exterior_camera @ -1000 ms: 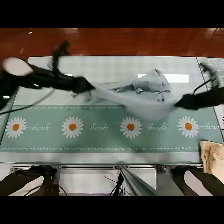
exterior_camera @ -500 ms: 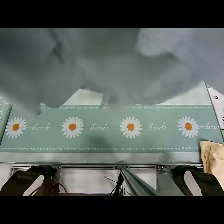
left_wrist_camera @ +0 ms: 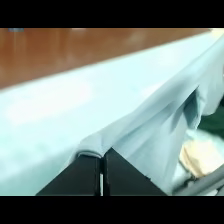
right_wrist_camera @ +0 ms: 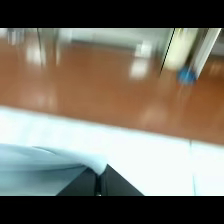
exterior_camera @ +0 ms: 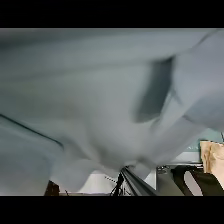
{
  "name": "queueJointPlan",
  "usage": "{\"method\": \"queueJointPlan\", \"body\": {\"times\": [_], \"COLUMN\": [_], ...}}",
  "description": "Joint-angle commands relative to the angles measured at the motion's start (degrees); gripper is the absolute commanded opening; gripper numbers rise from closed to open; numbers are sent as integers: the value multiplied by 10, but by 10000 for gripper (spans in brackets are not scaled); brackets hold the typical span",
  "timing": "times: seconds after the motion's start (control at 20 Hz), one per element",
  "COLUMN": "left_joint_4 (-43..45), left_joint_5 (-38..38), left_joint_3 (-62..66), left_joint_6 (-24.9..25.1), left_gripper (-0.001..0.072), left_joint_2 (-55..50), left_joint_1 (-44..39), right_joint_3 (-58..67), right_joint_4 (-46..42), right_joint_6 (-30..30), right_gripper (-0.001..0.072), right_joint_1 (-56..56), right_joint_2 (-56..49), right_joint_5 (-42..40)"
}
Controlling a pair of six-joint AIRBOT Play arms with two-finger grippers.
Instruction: Fold the shirts.
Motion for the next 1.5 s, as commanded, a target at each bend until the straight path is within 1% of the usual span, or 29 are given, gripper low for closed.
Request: {"method": "queueJointPlan", "body": {"times": [0.0, 0.05, 0.15, 0.25, 0.35, 0.45, 0.55, 0.7, 0.75, 0.85, 0.9, 1.0, 1.1, 1.25, 1.4, 1.45], "left_joint_4": [12, 15, 31, 58, 80, 78, 56, -10, -36, -80, -96, -104, -108, -110, -110, -110], "left_joint_5": [-93, -93, -76, 3, 108, 191, 252, 330, 349, 373, 377, 377, 374, 368, 353, 341], "left_joint_3": [-92, -131, -208, -269, -307, -315, -315, -315, -315, -315, -315, -315, -315, -315, -315, -314], "left_joint_6": [-33, -21, 22, 72, 112, 142, 165, 209, 219, 238, 251, 253, 253, 252, 253, 253], "left_gripper": [24, 24, 24, 24, 24, 24, 24, 24, 24, 24, 25, 25, 25, 30, 159, 266], "left_joint_2": [-9, -16, -38, -68, -111, -177, -242, -334, -362, -407, -429, -469, -506, -546, -568, -568], "left_joint_1": [-1, -1, -1, -1, 0, 1, 0, 0, 0, 0, 0, -1, -4, -12, -12, -7], "right_joint_3": [-5, -20, -51, -73, -74, -74, -74, -74, -74, -74, -74, -74, -74, -74, -74, -73], "right_joint_4": [-35, -37, -48, -83, -87, -94, -94, -103, -118, -166, -187, -214, -208, -169, -145, -146], "right_joint_6": [7, 6, 6, 6, 5, 7, 17, 24, 24, 30, 30, 29, 30, 30, 28, 25], "right_gripper": [11, 11, 11, 11, 12, 12, 12, 12, 12, 12, 12, 12, 12, 12, 17, 89], "right_joint_1": [32, 45, 63, 73, 73, 73, 73, 73, 73, 73, 73, 73, 73, 73, 73, 73], "right_joint_2": [-65, -93, -156, -231, -305, -365, -409, -452, -464, -485, -497, -525, -555, -600, -625, -624], "right_joint_5": [99, 105, 114, 88, 33, -37, -104, -197, -223, -253, -255, -247, -228, -186, -157, -152]}}
